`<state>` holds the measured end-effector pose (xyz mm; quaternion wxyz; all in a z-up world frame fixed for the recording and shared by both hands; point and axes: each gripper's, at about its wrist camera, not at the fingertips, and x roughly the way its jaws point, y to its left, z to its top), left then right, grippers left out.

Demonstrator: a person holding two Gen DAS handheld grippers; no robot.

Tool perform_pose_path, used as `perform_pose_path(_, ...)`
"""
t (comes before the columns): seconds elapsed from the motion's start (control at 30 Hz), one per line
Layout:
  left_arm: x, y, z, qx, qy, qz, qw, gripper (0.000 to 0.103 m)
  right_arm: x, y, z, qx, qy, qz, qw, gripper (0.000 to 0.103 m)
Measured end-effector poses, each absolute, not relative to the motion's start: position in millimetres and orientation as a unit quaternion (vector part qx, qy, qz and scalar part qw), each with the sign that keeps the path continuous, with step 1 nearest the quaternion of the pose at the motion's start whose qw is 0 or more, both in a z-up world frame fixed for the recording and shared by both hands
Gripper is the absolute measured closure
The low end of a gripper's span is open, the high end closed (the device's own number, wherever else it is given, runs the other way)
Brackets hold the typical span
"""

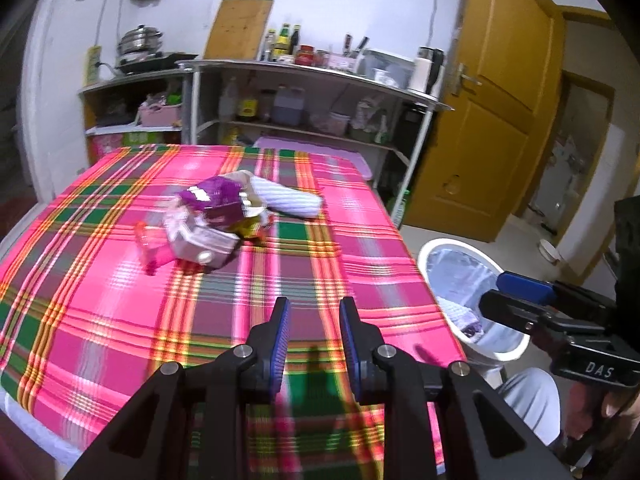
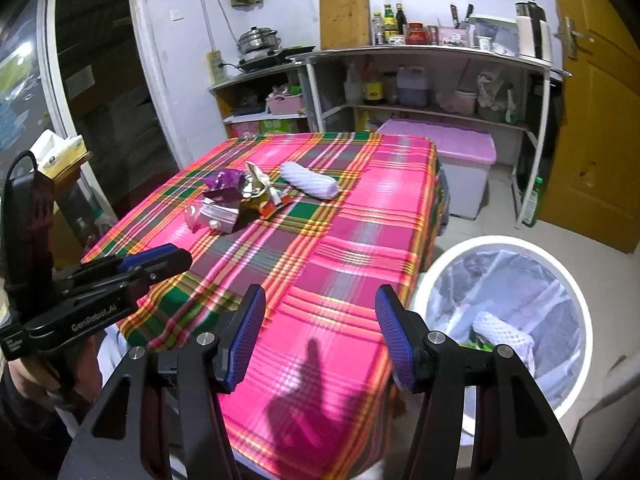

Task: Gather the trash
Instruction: 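Move both grippers back over the trash on the table, then grasp the purple bag with the right gripper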

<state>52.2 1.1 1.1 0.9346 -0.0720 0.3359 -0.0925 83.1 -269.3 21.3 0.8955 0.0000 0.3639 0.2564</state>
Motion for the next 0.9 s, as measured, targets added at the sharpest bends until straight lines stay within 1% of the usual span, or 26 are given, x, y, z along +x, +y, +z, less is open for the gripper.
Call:
perform_pose_path(0.2,56.8,29.3,-1.2,-0.082,0.335,-0.060,0.937,0.078,93.9,-245.4,22.4,0.002,0.365,0.283,0.887,0.045)
perform_pose_path(0.27,58.8,40.2,-1.7,-0.086,0.334,-0.048,0.937,0.071,97.7,-235.7,22.3,0.003,0.365,0.294,0.883,0.045)
perform_pose_path(0.33,60.5,50.6,-1.7,-0.090,0.332,-0.037,0.938,0.068,101.4,-225.2,22.4,0.000,0.364,0.304,0.880,0.045)
perform_pose_path(0.57,66.8,83.3,-2.4,-0.099,0.328,-0.010,0.939,0.068,122.1,-191.7,17.9,0.009,0.376,0.335,0.864,0.044)
perform_pose_path(0.63,68.9,90.3,-3.3,-0.102,0.328,-0.006,0.939,0.068,129.0,-183.4,17.0,0.010,0.379,0.340,0.861,0.042)
perform_pose_path(0.9,79.9,109.7,-9.2,-0.111,0.333,0.004,0.936,0.067,157.7,-147.9,18.2,0.005,0.381,0.355,0.854,0.042)
